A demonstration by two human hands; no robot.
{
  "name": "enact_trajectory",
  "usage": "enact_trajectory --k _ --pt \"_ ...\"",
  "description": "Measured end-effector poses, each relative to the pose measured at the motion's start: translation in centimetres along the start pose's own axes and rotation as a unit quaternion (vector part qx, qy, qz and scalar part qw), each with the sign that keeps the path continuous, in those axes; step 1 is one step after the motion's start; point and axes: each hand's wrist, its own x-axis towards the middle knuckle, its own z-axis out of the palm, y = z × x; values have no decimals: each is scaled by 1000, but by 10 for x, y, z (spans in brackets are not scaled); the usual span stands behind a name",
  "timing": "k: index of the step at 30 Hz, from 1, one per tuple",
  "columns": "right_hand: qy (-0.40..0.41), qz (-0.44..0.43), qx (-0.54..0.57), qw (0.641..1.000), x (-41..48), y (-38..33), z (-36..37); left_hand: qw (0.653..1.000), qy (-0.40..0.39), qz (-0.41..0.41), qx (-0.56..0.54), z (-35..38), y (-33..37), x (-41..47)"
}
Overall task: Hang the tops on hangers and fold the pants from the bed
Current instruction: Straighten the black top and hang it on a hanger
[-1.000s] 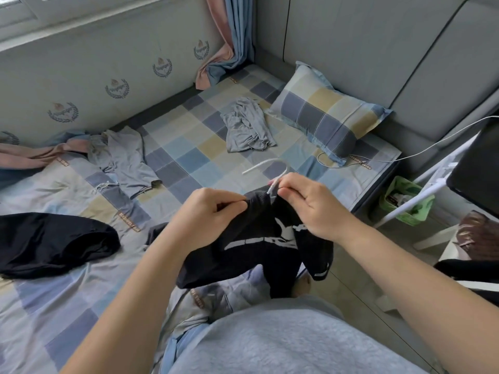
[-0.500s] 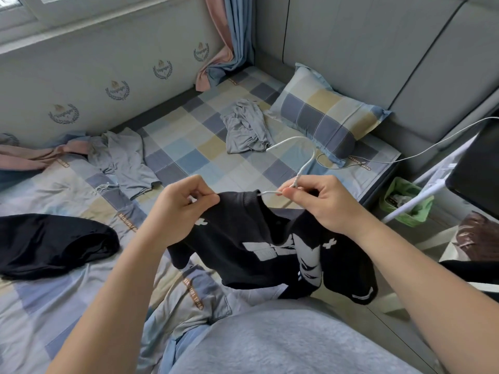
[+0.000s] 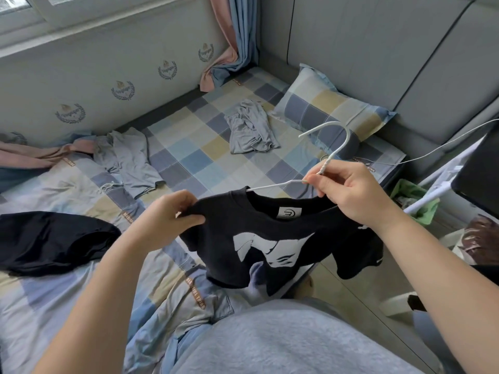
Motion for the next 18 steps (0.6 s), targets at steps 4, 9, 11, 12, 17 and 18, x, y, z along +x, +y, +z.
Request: enact_trajectory --k 4,9,11,12,17,18 --pt "-28 14 -9 999 -2 -2 -4 989 118 15 93 7 2 2" --pt "-118 120 -96 981 -2 9 -6 982 175 73 -7 3 10 -4" --pt "-96 141 -134 976 -1 15 1 983 154 98 -32 0 12 -4" --pt "-67 133 -138 979 -1 17 5 984 138 102 -40 -2 13 -4" --pt "14 46 -37 998 -9 14 14 989 127 68 -24 -5 -2 3" --pt "19 31 -16 999 -11 12 16 988 146 53 -21 -4 -4 4"
